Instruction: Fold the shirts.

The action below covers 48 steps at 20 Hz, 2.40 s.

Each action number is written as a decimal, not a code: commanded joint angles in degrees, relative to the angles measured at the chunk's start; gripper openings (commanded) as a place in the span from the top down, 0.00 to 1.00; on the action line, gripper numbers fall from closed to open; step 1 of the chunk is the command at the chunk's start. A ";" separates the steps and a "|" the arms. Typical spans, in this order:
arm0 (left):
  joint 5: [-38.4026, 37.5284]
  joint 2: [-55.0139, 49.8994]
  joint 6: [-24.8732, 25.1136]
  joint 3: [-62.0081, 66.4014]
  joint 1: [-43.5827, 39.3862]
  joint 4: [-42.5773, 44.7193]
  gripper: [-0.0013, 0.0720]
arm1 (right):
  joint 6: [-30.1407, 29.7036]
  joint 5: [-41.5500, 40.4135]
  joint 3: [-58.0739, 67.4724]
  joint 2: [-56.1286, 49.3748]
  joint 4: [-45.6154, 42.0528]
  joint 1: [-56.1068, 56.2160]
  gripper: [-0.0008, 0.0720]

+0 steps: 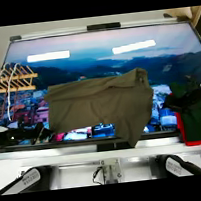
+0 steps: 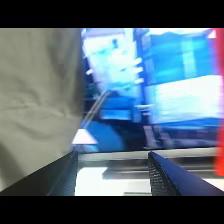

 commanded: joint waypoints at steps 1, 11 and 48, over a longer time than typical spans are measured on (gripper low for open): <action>-0.92 0.92 -0.02 -0.07 -0.07 -0.22 0.94 | -0.70 -6.73 -8.04 -0.87 6.29 0.24 0.23; -2.38 4.28 0.11 -0.07 -0.07 -0.24 0.94 | -5.27 -13.66 -11.93 -5.55 15.91 0.24 0.23; -1.42 37.99 -21.09 78.75 -0.55 11.91 0.94 | 1.86 -14.49 54.16 31.76 -3.91 16.20 0.90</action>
